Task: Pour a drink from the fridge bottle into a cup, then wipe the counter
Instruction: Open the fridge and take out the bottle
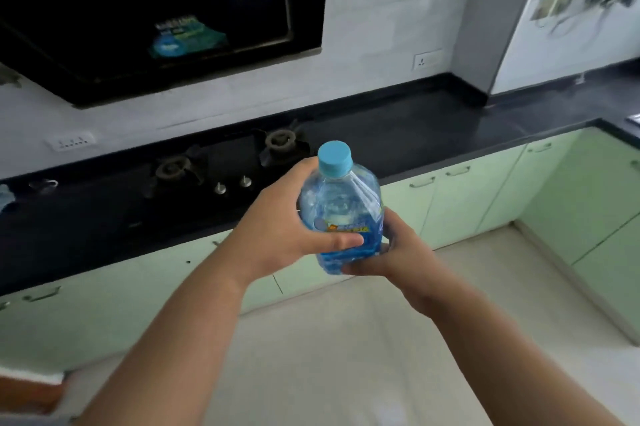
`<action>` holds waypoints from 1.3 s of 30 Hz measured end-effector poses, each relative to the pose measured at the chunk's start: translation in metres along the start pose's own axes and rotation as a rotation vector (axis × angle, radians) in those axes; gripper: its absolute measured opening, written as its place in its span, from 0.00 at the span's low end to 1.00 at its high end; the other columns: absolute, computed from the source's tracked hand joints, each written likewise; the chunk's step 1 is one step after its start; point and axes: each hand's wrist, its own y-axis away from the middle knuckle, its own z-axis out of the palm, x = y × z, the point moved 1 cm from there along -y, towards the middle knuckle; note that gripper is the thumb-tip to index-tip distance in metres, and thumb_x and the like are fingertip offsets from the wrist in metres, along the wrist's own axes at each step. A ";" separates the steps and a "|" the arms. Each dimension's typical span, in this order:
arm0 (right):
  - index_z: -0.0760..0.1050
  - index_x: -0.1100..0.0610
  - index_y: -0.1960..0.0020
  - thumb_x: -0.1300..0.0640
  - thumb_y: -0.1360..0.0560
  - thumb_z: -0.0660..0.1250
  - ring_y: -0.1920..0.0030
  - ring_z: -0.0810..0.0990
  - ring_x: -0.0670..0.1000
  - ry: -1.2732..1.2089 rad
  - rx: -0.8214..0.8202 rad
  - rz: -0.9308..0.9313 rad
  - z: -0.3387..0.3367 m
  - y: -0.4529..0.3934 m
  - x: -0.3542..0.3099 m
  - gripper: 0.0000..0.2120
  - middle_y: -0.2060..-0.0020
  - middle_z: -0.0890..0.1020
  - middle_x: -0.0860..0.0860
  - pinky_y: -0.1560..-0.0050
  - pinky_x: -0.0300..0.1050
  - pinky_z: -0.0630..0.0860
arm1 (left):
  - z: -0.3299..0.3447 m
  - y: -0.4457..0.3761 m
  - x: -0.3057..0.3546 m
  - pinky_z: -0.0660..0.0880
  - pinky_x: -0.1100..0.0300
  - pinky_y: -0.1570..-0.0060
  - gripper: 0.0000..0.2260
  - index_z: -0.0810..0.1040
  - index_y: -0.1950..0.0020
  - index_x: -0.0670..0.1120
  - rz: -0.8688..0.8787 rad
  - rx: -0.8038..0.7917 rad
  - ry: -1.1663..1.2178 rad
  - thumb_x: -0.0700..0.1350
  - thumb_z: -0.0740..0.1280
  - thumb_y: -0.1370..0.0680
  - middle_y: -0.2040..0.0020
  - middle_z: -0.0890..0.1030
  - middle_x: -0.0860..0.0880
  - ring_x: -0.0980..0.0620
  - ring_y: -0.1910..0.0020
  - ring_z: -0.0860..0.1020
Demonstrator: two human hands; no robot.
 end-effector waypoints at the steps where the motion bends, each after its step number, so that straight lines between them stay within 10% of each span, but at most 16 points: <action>1: 0.75 0.48 0.32 0.71 0.36 0.82 0.44 0.87 0.51 0.003 0.025 0.002 -0.012 -0.005 -0.001 0.38 0.39 0.84 0.45 0.45 0.52 0.85 | 0.007 -0.014 0.001 0.80 0.60 0.41 0.37 0.72 0.32 0.65 0.014 -0.014 0.005 0.53 0.86 0.36 0.41 0.82 0.66 0.65 0.41 0.81; 9: 0.73 0.49 0.31 0.74 0.38 0.81 0.43 0.86 0.48 0.011 0.203 0.077 -0.095 -0.040 -0.008 0.41 0.40 0.84 0.44 0.44 0.55 0.85 | 0.059 -0.124 0.003 0.82 0.52 0.39 0.39 0.72 0.29 0.63 0.065 -0.183 0.071 0.54 0.86 0.37 0.39 0.82 0.63 0.61 0.40 0.82; 25: 0.72 0.49 0.29 0.77 0.39 0.77 0.41 0.86 0.55 -0.077 0.605 0.160 -0.241 -0.188 -0.018 0.44 0.39 0.84 0.52 0.43 0.61 0.84 | 0.134 -0.393 -0.020 0.80 0.70 0.50 0.33 0.71 0.36 0.65 0.247 -0.525 0.145 0.51 0.85 0.34 0.43 0.81 0.67 0.67 0.43 0.81; 39: 0.70 0.47 0.29 0.78 0.36 0.75 0.40 0.84 0.55 -0.047 0.531 0.238 -0.414 -0.322 -0.022 0.43 0.39 0.83 0.51 0.45 0.56 0.85 | 0.220 -0.580 -0.010 0.79 0.72 0.48 0.38 0.70 0.30 0.61 0.231 -0.486 -0.034 0.59 0.84 0.35 0.43 0.82 0.64 0.69 0.45 0.80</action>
